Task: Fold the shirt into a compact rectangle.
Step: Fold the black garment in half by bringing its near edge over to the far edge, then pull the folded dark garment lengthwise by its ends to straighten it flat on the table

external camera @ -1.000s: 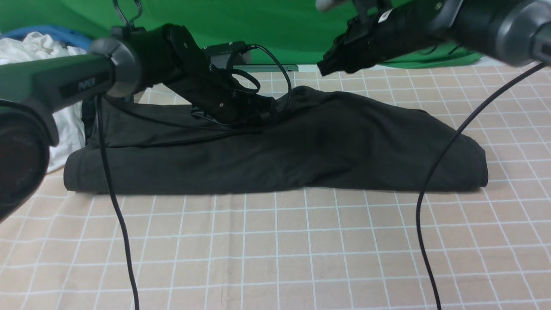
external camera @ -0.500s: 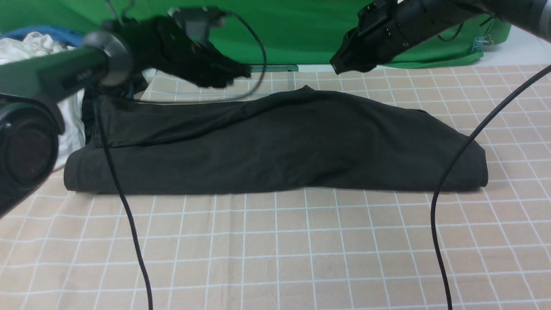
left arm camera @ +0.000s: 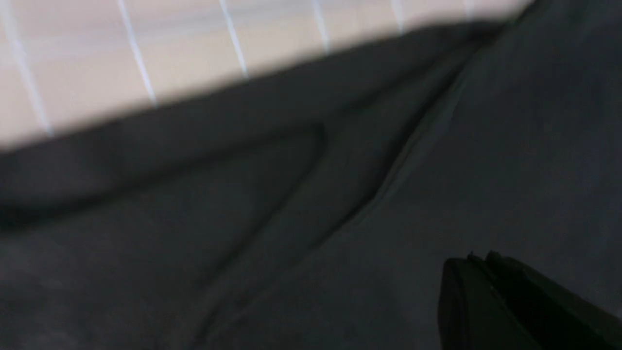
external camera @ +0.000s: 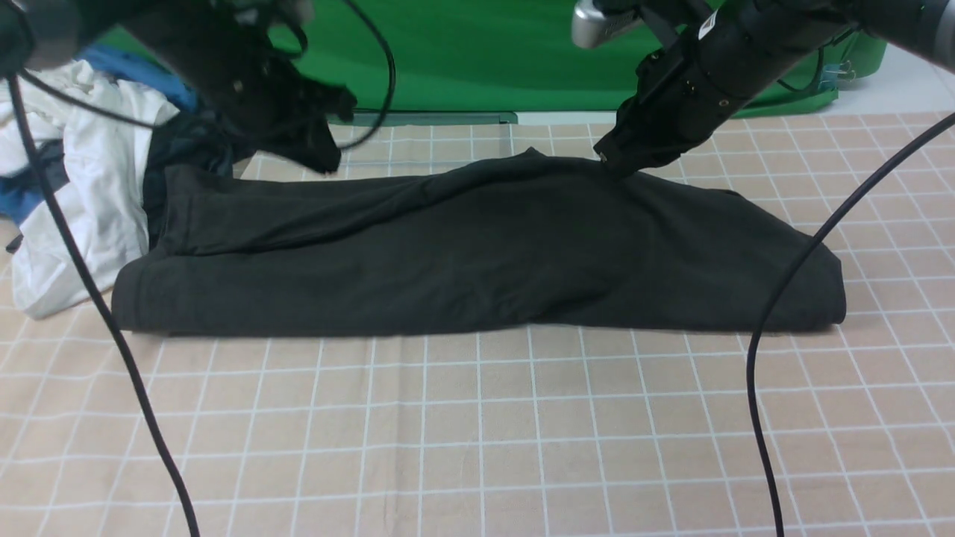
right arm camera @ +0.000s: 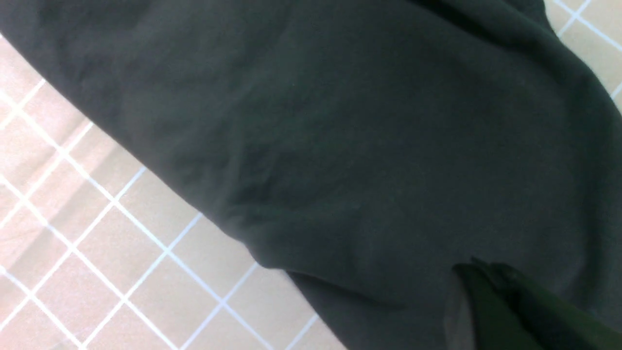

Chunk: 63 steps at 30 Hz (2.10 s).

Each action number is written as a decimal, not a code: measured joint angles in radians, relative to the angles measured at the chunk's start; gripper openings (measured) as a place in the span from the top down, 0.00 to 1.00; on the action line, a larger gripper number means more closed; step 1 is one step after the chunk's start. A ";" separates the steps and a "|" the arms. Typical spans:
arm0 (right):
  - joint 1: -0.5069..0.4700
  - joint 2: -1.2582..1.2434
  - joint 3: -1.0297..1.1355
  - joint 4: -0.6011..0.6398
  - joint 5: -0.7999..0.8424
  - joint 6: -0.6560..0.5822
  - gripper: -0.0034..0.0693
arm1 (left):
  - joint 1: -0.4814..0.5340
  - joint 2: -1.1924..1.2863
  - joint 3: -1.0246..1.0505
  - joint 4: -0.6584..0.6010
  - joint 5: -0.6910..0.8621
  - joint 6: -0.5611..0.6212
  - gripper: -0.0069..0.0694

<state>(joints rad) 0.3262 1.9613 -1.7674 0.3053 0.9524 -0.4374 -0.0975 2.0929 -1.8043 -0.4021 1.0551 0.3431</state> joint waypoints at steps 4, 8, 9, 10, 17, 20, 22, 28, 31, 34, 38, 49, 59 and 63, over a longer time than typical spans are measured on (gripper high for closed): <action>0.000 0.000 0.000 -0.002 0.000 0.005 0.90 | -0.010 0.076 0.050 0.001 -0.010 0.003 0.89; 0.000 0.000 0.000 -0.002 0.000 0.011 0.90 | -0.013 0.123 0.054 0.056 -0.019 -0.009 0.89; 0.000 0.000 0.000 -0.002 0.000 0.012 0.90 | -0.013 0.131 0.054 0.081 -0.029 -0.030 0.89; 0.000 0.000 0.000 -0.002 0.000 0.012 0.90 | -0.013 0.137 0.054 0.114 -0.043 -0.055 0.89; 0.000 0.000 0.000 -0.002 -0.020 0.012 0.90 | -0.013 0.141 0.054 0.332 -0.252 -0.206 0.89; 0.000 0.000 0.000 -0.002 -0.022 0.012 0.90 | -0.012 0.148 0.034 0.423 -0.402 -0.263 0.89; 0.000 0.000 0.000 -0.002 -0.022 0.012 0.90 | -0.012 0.147 -0.011 0.488 -0.413 -0.315 0.89; 0.000 0.000 0.000 -0.005 -0.002 0.013 0.90 | -0.012 0.141 -0.219 0.571 -0.203 -0.362 0.89; 0.000 0.000 0.000 -0.007 0.023 0.014 0.90 | -0.012 0.114 -0.277 0.502 -0.044 -0.303 0.89; 0.000 0.000 0.000 -0.018 0.061 0.014 0.90 | -0.012 0.093 -0.269 0.458 0.042 -0.282 0.89; 0.000 -0.005 0.000 -0.054 0.120 0.019 0.90 | -0.012 0.047 -0.165 0.449 0.099 -0.282 0.89; -0.042 -0.111 0.000 -0.110 0.151 0.068 0.90 | 0.092 -0.070 0.189 0.291 -0.319 -0.254 0.89; -0.039 -0.128 0.000 -0.109 0.165 0.089 0.90 | 0.213 0.098 0.075 0.269 -0.467 -0.313 0.89; -0.042 -0.155 0.000 -0.118 0.209 0.113 0.90 | 0.234 -0.004 0.065 0.303 -0.426 -0.312 0.89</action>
<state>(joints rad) 0.2844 1.8060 -1.7674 0.1870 1.1609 -0.3244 0.1364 2.0886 -1.7393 -0.0989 0.6293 0.0315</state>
